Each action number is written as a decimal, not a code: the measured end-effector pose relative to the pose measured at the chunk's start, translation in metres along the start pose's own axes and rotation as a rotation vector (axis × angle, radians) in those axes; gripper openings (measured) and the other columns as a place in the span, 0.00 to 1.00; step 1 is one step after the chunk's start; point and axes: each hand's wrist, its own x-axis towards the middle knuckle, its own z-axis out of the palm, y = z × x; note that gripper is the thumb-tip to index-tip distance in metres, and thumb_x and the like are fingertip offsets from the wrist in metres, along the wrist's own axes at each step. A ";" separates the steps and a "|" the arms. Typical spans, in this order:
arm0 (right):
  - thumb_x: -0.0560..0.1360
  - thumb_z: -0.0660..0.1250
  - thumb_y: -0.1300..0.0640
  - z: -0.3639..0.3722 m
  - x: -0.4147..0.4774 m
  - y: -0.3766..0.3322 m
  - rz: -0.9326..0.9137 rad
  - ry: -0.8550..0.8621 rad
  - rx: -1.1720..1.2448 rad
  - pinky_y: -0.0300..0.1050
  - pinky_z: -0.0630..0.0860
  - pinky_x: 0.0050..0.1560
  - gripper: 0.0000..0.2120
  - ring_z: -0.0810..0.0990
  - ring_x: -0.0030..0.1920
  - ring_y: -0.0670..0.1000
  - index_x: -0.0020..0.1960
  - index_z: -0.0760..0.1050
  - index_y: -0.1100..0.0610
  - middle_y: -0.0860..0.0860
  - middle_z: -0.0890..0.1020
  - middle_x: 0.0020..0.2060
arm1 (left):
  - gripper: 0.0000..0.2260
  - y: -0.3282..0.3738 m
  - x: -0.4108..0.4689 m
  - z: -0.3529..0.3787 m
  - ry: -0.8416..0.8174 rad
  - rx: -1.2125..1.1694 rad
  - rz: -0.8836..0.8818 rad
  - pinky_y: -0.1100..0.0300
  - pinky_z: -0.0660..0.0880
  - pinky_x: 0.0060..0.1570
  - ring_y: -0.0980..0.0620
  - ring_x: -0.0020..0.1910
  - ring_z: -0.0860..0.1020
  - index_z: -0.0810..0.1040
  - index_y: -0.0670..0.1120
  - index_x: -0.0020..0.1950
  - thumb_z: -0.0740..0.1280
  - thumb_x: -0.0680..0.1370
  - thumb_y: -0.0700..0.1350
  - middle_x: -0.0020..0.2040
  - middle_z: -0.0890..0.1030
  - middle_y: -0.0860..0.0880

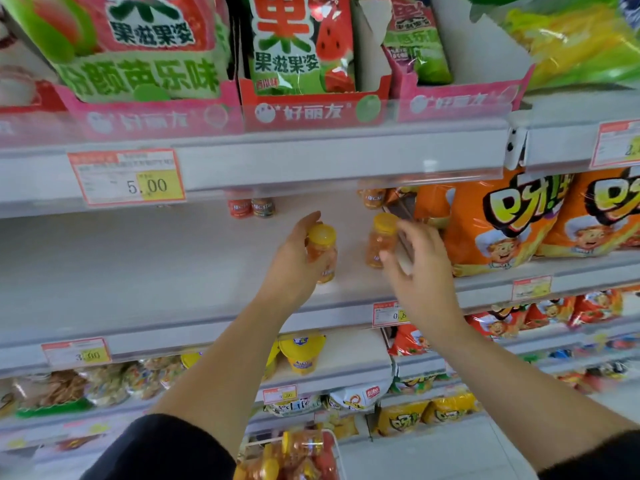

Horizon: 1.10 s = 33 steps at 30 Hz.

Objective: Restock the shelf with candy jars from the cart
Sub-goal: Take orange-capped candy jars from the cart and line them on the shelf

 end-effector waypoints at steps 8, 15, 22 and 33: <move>0.80 0.57 0.46 0.021 0.012 0.001 -0.113 -0.387 -0.585 0.53 0.71 0.54 0.15 0.77 0.57 0.57 0.59 0.79 0.47 0.48 0.83 0.55 | 0.25 -0.016 -0.001 -0.001 -0.001 0.138 0.008 0.57 0.75 0.61 0.54 0.58 0.78 0.74 0.50 0.68 0.75 0.72 0.43 0.63 0.74 0.49; 0.82 0.56 0.45 0.040 0.057 0.012 0.031 -0.486 -0.551 0.55 0.70 0.63 0.19 0.73 0.65 0.62 0.71 0.72 0.47 0.55 0.78 0.65 | 0.24 -0.022 0.005 0.001 0.018 0.167 0.024 0.62 0.72 0.55 0.54 0.57 0.78 0.75 0.50 0.68 0.75 0.73 0.46 0.61 0.78 0.50; 0.82 0.53 0.47 0.062 0.071 0.035 0.029 -0.524 -0.554 0.60 0.68 0.68 0.21 0.68 0.71 0.63 0.74 0.67 0.49 0.52 0.69 0.74 | 0.24 -0.024 0.005 0.001 0.022 0.158 0.038 0.73 0.70 0.50 0.56 0.58 0.78 0.74 0.51 0.69 0.74 0.74 0.46 0.61 0.77 0.51; 0.83 0.50 0.50 0.072 0.082 0.032 0.087 -0.566 -0.627 0.64 0.60 0.72 0.20 0.54 0.76 0.61 0.72 0.66 0.53 0.53 0.56 0.78 | 0.25 -0.023 0.001 0.001 0.025 0.093 0.045 0.67 0.74 0.54 0.56 0.60 0.77 0.73 0.53 0.69 0.74 0.74 0.44 0.62 0.78 0.52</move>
